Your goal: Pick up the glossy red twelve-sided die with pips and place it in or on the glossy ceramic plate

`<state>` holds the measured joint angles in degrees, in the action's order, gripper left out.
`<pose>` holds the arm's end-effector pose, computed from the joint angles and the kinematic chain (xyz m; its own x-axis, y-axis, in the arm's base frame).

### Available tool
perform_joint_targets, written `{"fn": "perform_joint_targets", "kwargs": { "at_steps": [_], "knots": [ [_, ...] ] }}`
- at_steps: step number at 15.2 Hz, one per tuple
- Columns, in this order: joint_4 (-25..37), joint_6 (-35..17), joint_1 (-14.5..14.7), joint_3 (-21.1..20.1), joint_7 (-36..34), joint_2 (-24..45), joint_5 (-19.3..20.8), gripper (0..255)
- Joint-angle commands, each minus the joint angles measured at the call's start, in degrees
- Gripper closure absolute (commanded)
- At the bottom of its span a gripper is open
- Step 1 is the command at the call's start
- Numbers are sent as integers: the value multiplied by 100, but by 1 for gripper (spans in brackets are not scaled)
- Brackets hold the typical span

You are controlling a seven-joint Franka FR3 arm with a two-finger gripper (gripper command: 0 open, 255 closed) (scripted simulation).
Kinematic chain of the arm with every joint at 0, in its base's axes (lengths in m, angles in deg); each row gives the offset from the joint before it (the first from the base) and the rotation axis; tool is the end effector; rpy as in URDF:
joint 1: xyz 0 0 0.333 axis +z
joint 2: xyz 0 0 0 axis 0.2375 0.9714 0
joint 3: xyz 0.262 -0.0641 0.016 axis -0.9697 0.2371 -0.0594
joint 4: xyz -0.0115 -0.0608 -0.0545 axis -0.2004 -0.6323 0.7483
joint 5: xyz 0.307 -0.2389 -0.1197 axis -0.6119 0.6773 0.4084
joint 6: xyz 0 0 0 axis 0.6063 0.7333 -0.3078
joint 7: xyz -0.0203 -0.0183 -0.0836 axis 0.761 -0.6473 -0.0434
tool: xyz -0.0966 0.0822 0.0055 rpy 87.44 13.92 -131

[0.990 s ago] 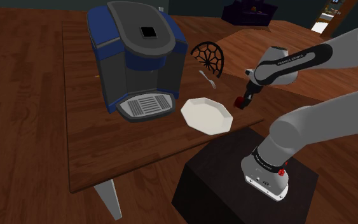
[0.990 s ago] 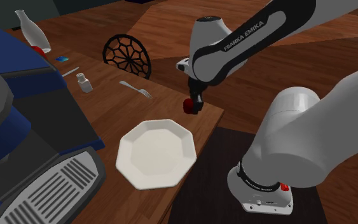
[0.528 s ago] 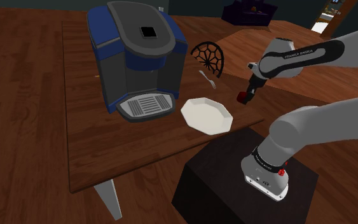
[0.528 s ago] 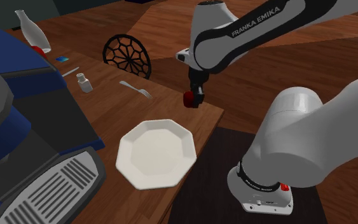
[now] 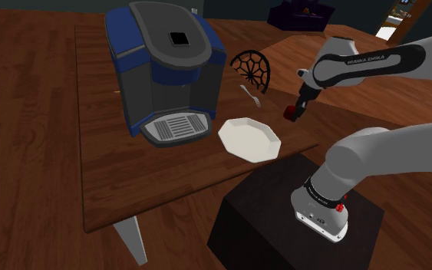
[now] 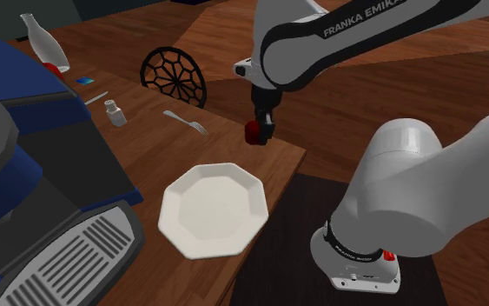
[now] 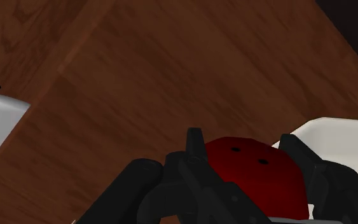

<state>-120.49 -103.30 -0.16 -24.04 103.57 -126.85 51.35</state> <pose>0.2989 -0.2018 0.3018 0.9284 0.3682 0.0498 0.3691 -0.9293 -0.0109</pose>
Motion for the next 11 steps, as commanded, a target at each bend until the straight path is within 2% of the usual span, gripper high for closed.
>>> {"fn": "perform_joint_targets", "kwargs": {
  "at_steps": [1, 6, 11],
  "knots": [
    [-126, -51, 177, -254, -323, -61, -152, 255],
    [-240, -167, 762, -914, -1153, -44, -629, 255],
    [-132, -367, 1395, -1537, -1953, 262, -1124, 255]
  ]
}}
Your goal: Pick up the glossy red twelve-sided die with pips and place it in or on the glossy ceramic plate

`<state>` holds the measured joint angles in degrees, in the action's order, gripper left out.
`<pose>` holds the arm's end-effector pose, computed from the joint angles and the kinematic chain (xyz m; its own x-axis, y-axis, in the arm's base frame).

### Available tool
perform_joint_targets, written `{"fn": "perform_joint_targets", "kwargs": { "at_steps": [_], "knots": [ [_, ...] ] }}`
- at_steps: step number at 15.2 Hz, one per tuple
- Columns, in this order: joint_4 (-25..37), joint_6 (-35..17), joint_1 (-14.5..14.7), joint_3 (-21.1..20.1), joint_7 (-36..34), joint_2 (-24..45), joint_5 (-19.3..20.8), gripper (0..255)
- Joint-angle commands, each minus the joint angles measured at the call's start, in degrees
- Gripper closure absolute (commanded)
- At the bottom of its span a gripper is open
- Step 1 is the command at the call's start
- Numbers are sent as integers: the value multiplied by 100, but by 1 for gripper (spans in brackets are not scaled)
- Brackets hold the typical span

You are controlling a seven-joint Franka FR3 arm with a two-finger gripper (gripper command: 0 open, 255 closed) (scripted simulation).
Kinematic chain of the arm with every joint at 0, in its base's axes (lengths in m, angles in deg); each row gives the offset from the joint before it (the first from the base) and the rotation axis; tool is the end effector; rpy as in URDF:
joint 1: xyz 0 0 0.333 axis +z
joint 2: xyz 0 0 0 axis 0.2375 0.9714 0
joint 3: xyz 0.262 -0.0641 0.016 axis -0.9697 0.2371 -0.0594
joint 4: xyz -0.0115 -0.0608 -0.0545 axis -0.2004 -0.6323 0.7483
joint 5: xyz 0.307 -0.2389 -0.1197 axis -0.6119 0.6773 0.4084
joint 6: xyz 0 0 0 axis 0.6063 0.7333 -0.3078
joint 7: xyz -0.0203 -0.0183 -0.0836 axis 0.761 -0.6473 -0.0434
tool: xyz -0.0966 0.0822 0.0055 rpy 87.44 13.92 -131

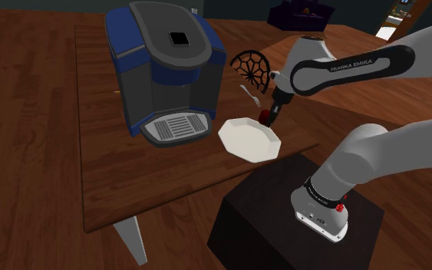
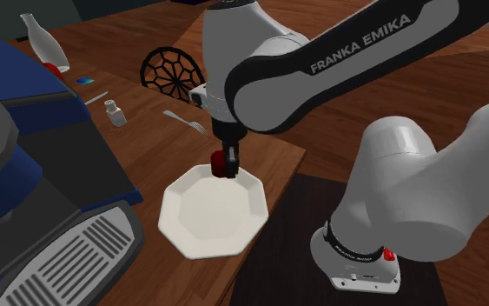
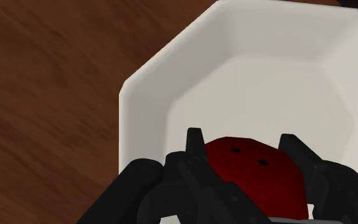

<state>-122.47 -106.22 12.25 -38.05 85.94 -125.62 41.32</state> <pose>0.3511 -0.0604 0.2975 0.9283 0.3687 0.0493 0.3695 -0.9292 -0.0100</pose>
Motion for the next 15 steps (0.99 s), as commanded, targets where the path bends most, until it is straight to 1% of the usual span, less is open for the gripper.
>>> {"fn": "perform_joint_targets", "kwargs": {
  "at_steps": [1, 2, 3, 15],
  "knots": [
    [114, -121, 274, -257, -342, 232, -217, 255],
    [170, -167, 392, -375, -493, 333, -309, 255],
    [282, -245, 576, -567, -737, 520, -453, 255],
    [-138, -1589, 616, -499, -676, 1445, -484, 255]
  ]
}}
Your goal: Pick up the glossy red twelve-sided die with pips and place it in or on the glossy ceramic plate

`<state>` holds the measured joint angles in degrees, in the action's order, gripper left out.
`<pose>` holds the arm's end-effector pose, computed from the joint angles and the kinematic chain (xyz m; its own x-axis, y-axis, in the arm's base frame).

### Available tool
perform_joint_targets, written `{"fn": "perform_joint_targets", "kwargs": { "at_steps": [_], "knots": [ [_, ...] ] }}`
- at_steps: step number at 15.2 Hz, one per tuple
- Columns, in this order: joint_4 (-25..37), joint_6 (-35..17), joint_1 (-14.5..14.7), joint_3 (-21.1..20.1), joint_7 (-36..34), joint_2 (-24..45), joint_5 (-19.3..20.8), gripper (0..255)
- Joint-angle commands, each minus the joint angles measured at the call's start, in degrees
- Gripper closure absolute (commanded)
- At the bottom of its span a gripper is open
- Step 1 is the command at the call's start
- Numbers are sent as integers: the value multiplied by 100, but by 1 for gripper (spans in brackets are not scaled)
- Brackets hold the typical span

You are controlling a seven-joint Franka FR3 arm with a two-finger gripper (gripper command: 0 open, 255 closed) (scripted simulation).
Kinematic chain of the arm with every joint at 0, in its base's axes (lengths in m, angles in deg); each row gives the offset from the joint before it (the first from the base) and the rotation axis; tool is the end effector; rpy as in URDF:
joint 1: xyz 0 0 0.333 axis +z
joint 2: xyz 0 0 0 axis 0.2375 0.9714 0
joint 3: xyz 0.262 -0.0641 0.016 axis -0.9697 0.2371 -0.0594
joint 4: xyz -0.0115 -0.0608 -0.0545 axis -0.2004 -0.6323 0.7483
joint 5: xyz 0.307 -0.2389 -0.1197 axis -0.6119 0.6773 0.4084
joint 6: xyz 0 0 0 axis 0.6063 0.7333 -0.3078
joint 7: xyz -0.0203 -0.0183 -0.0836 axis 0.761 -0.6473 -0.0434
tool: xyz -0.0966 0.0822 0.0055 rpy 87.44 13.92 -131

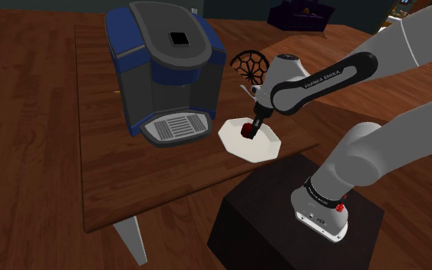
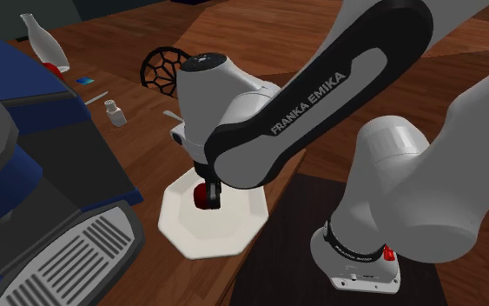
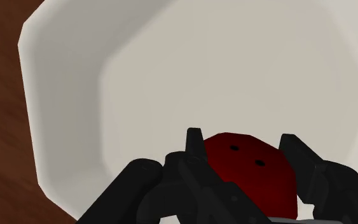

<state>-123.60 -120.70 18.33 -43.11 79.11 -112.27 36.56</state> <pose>0.3650 0.0021 0.2305 0.9290 0.3668 0.0486 0.3677 -0.9299 -0.0113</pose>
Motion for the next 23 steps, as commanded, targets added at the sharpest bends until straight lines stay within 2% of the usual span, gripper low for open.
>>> {"fn": "perform_joint_targets", "kwargs": {
  "at_steps": [1, 9, 10, 15, 19, 23],
  "knots": [
    [-42, -225, 13, 12, 12, 177, -12, 255],
    [-42, -225, 13, 12, 12, 177, -12, 255],
    [-42, -225, 13, 12, 12, 177, -12, 0],
    [-42, -225, 13, 12, 12, 177, -12, 0],
    [225, 871, -43, -34, -25, -652, 32, 0],
    [225, 871, -44, -35, -25, -652, 32, 0]
  ]
}}
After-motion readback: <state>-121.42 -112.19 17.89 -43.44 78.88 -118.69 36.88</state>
